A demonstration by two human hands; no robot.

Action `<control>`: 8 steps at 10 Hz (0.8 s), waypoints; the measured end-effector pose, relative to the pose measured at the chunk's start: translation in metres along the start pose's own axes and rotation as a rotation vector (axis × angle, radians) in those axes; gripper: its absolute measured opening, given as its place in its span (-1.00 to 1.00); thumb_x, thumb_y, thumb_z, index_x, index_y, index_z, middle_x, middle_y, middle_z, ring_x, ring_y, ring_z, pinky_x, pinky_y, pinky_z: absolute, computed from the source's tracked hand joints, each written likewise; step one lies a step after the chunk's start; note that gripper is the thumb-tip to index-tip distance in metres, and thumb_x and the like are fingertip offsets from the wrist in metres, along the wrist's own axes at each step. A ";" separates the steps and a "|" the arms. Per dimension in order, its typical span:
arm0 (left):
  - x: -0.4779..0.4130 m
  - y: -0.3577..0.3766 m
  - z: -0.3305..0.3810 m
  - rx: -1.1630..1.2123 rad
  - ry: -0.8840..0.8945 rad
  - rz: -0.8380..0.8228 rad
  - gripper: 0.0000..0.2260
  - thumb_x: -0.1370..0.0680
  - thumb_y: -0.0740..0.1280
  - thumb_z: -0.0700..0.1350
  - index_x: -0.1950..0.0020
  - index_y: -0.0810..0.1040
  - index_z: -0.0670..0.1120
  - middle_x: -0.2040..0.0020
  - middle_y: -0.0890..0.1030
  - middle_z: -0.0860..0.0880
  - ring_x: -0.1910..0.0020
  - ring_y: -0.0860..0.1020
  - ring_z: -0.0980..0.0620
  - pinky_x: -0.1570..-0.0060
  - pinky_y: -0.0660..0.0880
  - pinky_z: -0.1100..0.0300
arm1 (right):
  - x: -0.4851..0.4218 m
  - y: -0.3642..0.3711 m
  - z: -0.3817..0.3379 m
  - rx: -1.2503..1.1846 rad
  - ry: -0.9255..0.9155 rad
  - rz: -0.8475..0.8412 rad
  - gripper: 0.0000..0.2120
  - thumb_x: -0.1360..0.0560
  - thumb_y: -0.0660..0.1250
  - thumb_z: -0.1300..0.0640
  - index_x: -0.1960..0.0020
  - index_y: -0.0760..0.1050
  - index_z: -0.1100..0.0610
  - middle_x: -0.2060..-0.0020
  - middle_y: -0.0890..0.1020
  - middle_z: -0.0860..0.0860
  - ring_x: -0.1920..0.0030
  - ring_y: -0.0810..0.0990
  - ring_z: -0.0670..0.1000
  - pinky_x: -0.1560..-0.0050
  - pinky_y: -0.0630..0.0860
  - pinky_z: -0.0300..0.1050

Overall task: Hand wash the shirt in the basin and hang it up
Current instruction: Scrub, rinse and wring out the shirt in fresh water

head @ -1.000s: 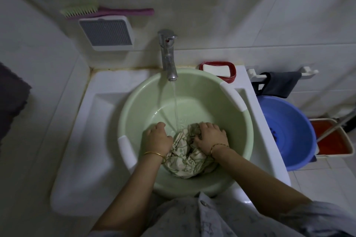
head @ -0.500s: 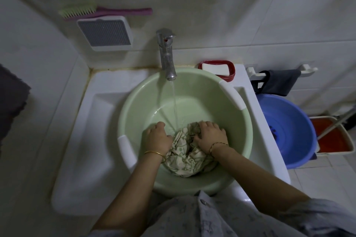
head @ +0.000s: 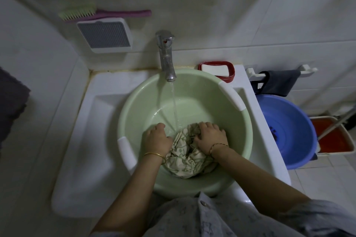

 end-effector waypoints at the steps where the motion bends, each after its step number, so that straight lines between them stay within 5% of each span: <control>1: 0.000 0.000 0.000 0.001 0.005 0.001 -0.55 -0.44 0.30 -0.09 -0.32 0.43 -0.13 -0.26 0.51 -0.16 -0.27 0.43 -0.16 -0.30 0.33 0.10 | 0.000 0.000 0.000 -0.002 0.000 0.001 -0.52 -0.52 0.17 -0.06 -0.39 0.26 0.09 -0.35 0.37 0.05 -0.34 0.32 0.11 -0.26 0.28 0.07; 8: 0.001 0.000 0.001 -0.003 -0.020 -0.021 -0.55 -0.45 0.29 -0.09 -0.34 0.41 -0.10 -0.29 0.49 -0.14 -0.29 0.40 -0.18 -0.31 0.33 0.08 | 0.000 -0.001 -0.001 -0.003 0.002 0.005 -0.53 -0.52 0.17 -0.05 -0.38 0.27 0.09 -0.35 0.37 0.05 -0.33 0.32 0.10 -0.26 0.29 0.07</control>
Point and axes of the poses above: each hand's wrist, its own x-axis away from the middle knuckle, its own y-axis out of the palm, z = x × y, the point moved 2 cm from there along -x, towards the middle knuckle
